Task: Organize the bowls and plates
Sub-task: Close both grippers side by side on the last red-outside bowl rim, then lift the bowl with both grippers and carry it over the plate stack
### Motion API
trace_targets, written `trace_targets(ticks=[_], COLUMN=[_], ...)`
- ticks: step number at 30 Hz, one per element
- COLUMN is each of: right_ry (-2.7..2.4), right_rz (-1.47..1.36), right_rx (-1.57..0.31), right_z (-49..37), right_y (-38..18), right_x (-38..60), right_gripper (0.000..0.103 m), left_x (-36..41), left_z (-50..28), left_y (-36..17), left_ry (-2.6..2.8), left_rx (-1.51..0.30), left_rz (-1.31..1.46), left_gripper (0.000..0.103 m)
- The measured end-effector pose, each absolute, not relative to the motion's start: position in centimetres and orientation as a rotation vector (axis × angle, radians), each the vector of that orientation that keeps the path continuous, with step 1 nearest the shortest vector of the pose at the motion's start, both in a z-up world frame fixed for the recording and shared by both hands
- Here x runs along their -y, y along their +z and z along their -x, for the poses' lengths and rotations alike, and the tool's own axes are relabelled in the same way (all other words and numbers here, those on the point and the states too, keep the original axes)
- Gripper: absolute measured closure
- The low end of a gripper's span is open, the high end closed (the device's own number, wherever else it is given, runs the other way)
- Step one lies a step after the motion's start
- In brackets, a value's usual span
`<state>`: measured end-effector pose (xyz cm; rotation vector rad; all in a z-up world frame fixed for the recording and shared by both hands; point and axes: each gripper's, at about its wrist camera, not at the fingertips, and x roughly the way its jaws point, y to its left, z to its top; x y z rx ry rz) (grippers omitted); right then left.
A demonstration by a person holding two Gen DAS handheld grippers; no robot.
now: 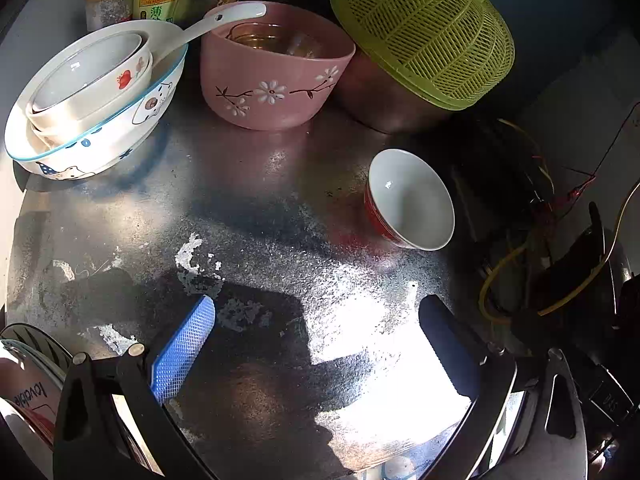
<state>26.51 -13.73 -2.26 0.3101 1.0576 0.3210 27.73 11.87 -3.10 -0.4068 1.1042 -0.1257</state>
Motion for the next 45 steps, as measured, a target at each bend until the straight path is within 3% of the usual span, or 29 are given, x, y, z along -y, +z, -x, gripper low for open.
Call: trace_targets(ticks=[3, 14, 16, 20, 21, 22, 24, 27, 32, 40, 42, 45], right_ry=[0.309, 0.282, 0.281, 0.281, 0.284, 0.286, 0.291, 0.293, 0.301, 0.301, 0.308, 0.303], right_rz=[-0.323, -0.33, -0.331, -0.331, -0.337, -0.34, -0.339, -0.333, -0.304, -0.328, -0.334, -0.325], right_rx=[-1.061, -1.052, -1.054, -1.053, -1.056, -1.059, -1.069, -1.086, -1.119, -1.169, -1.175, -1.171], right_z=[-27.4, -32.1, -33.0, -34.8, -35.3, -35.8, -36.7, -37.9, -38.8, -39.5, -39.5, -39.4], right_y=[-2.6, -3.9, -4.2, -4.8, -4.9, -5.1, -5.6, -6.4, -7.7, -9.7, -10.0, -10.0], right_x=[14.1, 14.3, 14.2, 14.1, 14.0, 14.0, 13.9, 13.5, 12.7, 12.0, 11.9, 11.7], right_gripper=[0.015, 0.02, 0.022, 0.027, 0.03, 0.032, 0.038, 0.047, 0.053, 0.083, 0.09, 0.09], left_x=[-11.4, -9.7, -9.3, -8.5, -8.3, -8.2, -7.7, -7.3, -6.3, -4.9, -4.6, -4.3], left_z=[-29.1, -34.4, -35.3, -36.8, -37.2, -37.6, -38.6, -39.5, -40.9, -42.0, -42.1, -42.2], left_y=[-3.3, -4.4, -4.7, -5.5, -5.7, -5.9, -6.5, -7.1, -8.2, -9.3, -9.3, -9.3], left_ry=[-0.141, -0.182, -0.184, -0.189, -0.189, -0.192, -0.197, -0.201, -0.208, -0.223, -0.23, -0.229], left_rx=[-1.103, -1.091, -1.094, -1.094, -1.094, -1.098, -1.119, -1.12, -1.136, -1.15, -1.147, -1.147], left_rz=[0.408, 0.432, 0.418, 0.414, 0.414, 0.412, 0.4, 0.404, 0.415, 0.405, 0.401, 0.399], left_gripper=[0.001, 0.006, 0.016, 0.021, 0.026, 0.04, 0.053, 0.054, 0.064, 0.095, 0.097, 0.097])
